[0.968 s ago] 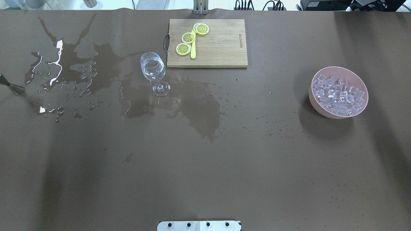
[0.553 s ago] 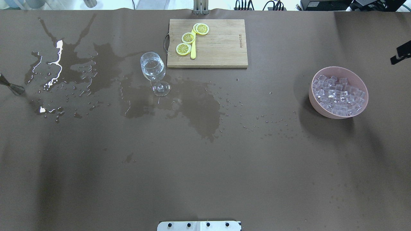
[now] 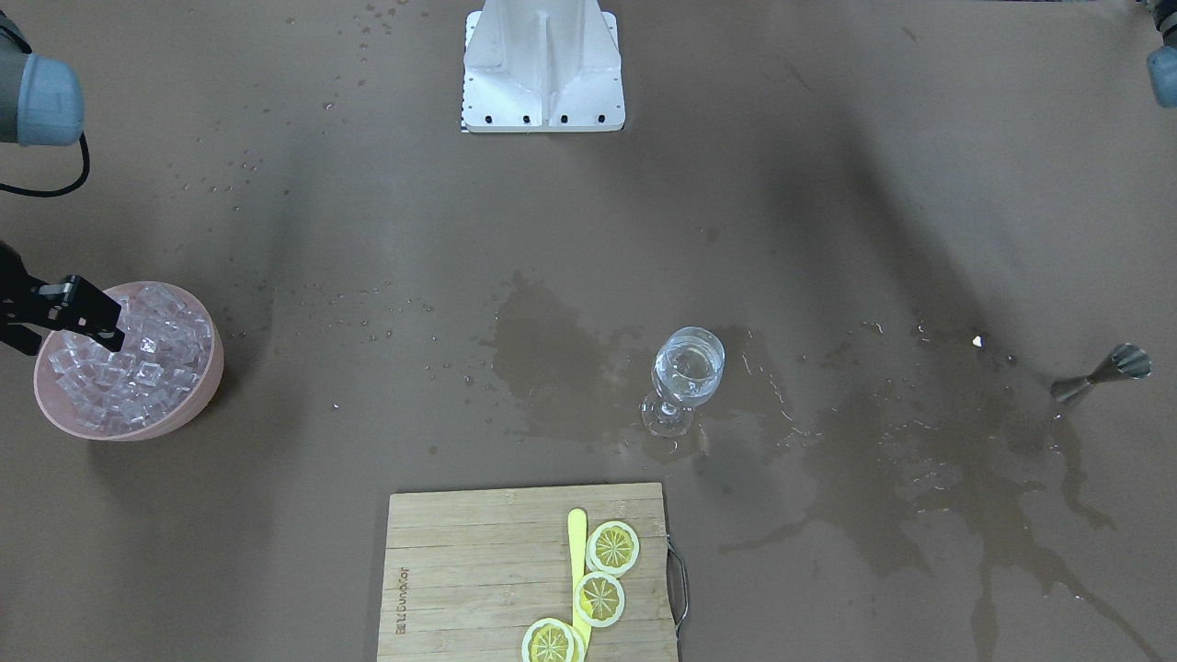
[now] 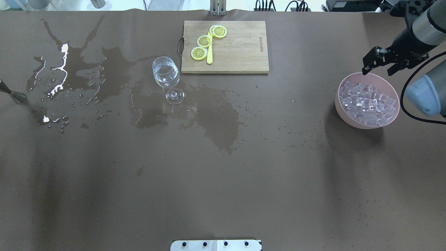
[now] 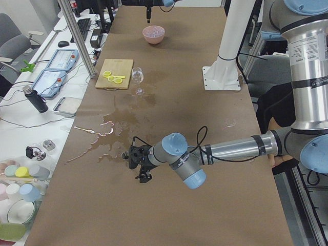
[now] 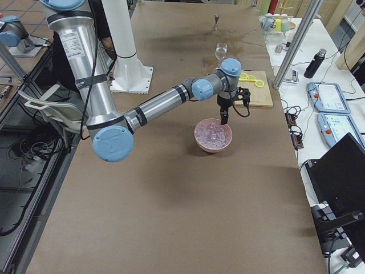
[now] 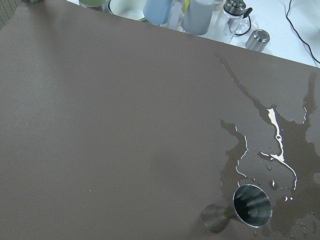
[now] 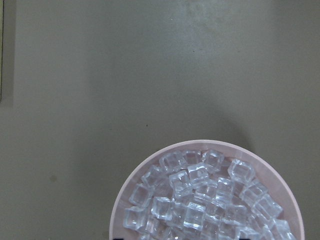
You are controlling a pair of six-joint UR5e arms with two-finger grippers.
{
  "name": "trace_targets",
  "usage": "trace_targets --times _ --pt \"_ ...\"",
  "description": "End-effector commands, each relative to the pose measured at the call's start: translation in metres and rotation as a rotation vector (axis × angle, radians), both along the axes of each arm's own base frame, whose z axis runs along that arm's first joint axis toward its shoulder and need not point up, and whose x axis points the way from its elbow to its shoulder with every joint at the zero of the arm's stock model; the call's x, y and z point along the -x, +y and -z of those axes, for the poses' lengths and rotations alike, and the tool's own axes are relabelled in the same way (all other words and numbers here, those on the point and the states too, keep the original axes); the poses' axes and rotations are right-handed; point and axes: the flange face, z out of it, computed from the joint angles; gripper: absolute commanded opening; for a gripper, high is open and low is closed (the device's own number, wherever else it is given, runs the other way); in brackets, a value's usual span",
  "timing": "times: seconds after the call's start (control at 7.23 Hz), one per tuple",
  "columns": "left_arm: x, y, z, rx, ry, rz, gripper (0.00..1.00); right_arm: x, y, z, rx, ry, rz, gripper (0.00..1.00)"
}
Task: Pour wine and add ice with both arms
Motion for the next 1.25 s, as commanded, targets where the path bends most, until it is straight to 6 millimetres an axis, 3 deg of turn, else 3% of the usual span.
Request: trace_targets --times 0.0,0.14,0.42,0.55,0.83,1.11 --pt "-0.03 0.02 -0.008 -0.034 -0.011 0.025 0.97 0.018 -0.002 -0.01 0.013 0.027 0.011 0.47" --pt "-0.043 0.026 -0.01 -0.057 -0.011 0.043 0.97 0.026 -0.006 -0.028 -0.001 0.025 0.018 0.47" --pt "-0.069 0.02 -0.008 -0.061 -0.027 0.099 0.97 0.045 -0.023 -0.084 -0.021 0.01 0.007 0.57" --pt "-0.083 0.012 -0.002 -0.06 -0.014 0.125 0.97 0.053 -0.021 -0.092 -0.012 0.016 -0.004 0.59" --pt "-0.116 0.001 0.005 -0.107 -0.055 0.172 0.97 0.063 -0.016 -0.084 0.008 0.006 -0.029 0.62" --pt "-0.141 0.0 0.011 -0.166 -0.089 0.185 0.97 0.054 0.004 -0.097 0.015 -0.003 -0.035 0.61"
